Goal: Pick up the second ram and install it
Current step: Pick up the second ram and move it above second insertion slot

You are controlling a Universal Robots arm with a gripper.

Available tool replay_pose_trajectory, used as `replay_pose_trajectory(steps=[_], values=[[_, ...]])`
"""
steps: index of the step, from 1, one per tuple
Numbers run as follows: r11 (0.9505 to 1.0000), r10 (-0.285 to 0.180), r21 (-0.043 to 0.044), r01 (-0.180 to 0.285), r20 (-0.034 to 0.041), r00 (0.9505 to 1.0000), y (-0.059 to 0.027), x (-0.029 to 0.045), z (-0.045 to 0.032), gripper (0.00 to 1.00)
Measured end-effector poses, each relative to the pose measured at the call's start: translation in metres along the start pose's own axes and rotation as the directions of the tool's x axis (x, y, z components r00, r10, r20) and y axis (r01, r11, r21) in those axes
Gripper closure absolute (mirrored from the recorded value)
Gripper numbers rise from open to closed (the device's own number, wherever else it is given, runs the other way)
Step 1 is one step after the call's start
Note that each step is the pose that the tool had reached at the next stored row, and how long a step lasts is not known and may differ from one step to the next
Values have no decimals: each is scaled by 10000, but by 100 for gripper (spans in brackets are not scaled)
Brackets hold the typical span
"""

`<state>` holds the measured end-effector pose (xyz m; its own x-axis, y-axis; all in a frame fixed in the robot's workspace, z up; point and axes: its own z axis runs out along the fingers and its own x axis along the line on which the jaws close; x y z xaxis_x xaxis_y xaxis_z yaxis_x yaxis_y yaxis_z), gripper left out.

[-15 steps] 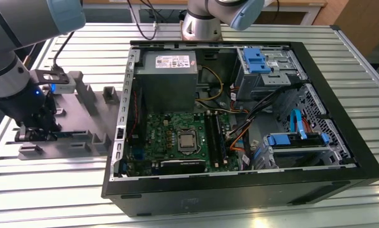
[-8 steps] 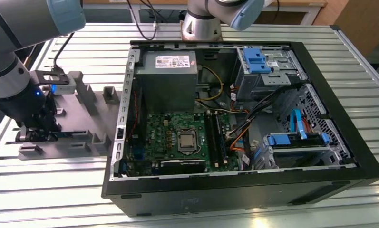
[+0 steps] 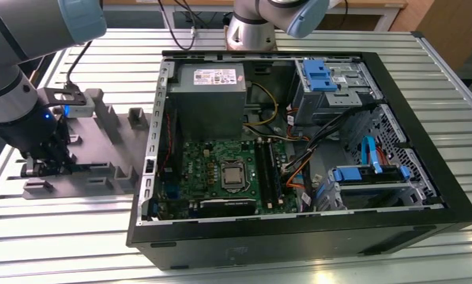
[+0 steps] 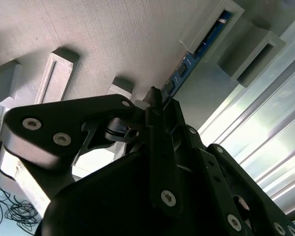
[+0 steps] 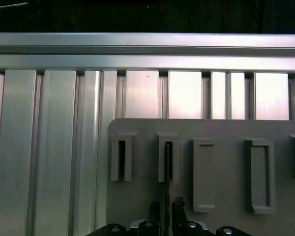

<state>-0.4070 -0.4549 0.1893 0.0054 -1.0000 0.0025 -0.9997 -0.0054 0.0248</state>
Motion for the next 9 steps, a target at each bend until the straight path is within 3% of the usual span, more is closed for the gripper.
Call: replay_pose_trajectory(steps=[9], values=[[10000,-21,-1,21,-1,10000,-16,0,6,76]])
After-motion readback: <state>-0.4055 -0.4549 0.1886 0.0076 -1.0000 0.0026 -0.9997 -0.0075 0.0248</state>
